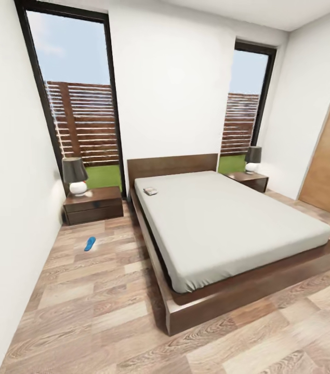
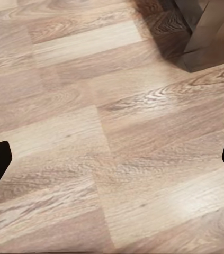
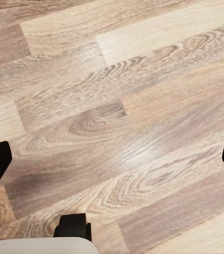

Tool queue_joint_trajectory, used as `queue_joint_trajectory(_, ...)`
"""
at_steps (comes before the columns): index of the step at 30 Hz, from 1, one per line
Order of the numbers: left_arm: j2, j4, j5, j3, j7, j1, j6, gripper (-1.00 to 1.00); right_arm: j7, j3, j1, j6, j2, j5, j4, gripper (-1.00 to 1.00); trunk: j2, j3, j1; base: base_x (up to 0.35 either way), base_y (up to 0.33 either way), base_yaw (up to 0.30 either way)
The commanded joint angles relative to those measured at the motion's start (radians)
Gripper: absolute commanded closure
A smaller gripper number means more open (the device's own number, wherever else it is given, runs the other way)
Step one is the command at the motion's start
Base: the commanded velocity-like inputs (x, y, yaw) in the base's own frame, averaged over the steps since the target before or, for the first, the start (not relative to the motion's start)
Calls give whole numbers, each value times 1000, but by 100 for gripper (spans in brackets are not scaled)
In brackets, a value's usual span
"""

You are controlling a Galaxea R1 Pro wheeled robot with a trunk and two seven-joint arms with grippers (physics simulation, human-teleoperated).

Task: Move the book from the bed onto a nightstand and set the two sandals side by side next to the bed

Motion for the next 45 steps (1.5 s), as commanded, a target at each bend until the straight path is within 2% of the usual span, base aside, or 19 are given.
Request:
queue_joint_trajectory(1,0,1,0,0,0,-1,-3,-100,0,-1,0,-3,0,-1,0,-100,-1,-1,0,0,0,293)
queue_joint_trajectory(45,0,1,0,0,0,-1,-3,-100,0,-1,0,-3,0,-1,0,-100,-1,-1,0,0,0,288)
